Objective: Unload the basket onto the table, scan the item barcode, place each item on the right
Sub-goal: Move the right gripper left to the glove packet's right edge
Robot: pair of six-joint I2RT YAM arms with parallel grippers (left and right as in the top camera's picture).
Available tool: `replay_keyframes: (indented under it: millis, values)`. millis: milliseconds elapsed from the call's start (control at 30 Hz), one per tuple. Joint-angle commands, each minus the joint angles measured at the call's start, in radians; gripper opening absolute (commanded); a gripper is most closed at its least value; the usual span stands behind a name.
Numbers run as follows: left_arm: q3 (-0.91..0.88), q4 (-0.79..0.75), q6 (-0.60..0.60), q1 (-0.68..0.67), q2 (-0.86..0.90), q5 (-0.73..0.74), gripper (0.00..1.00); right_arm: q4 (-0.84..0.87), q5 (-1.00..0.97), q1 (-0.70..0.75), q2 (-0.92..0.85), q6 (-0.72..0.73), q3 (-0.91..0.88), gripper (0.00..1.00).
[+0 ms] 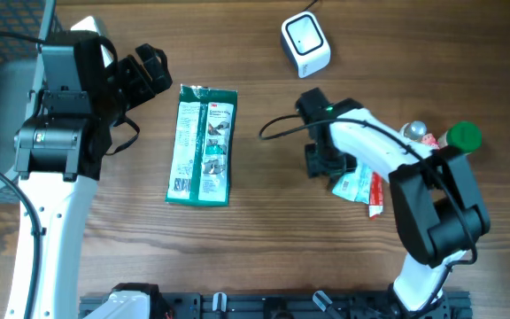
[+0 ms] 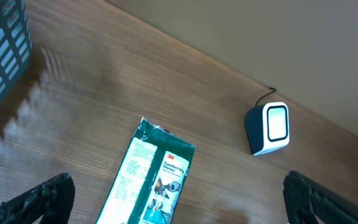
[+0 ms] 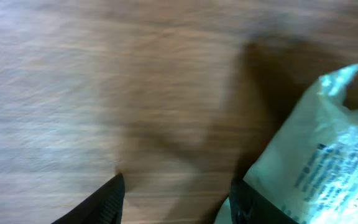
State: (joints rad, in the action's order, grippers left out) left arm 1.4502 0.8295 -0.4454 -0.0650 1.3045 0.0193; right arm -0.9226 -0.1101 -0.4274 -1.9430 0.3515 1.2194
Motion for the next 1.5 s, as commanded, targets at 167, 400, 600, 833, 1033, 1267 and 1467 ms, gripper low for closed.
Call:
replay_keyframes:
  millis: [167, 400, 600, 833, 1033, 1267, 1467]
  values:
    - [0.003, -0.002, 0.023, 0.003, 0.003, -0.013, 1.0, 0.102, 0.397, 0.006, -0.006, -0.063, 0.004, 0.52]
    - [0.003, -0.002, 0.023, 0.003, 0.003, -0.013, 1.0, 0.317, 0.6, -0.047, -0.006, -0.056, 0.0, 0.59]
    - [0.003, -0.002, 0.023, 0.003, 0.003, -0.013, 1.0, 0.423, 0.556, -0.061, -0.006, 0.043, -0.055, 0.63]
    - [0.002, 0.062, 0.02, 0.002, 0.004, 0.009, 1.0, 0.613, 0.556, -0.061, -0.006, 0.062, -0.17, 0.64]
    - [-0.059, 0.154, 0.02, 0.002, 0.055, 0.005, 0.18, 0.657, 0.534, -0.061, -0.006, 0.068, -0.2, 0.64]
    - [-0.126, 0.204, 0.02, 0.002, 0.198, 0.043, 0.33, 0.657, 0.524, -0.061, -0.006, 0.067, -0.201, 0.65]
    - [-0.154, 0.165, 0.046, 0.002, 0.251, -0.036, 0.04, 0.655, 0.506, -0.061, -0.006, 0.067, -0.201, 0.65]
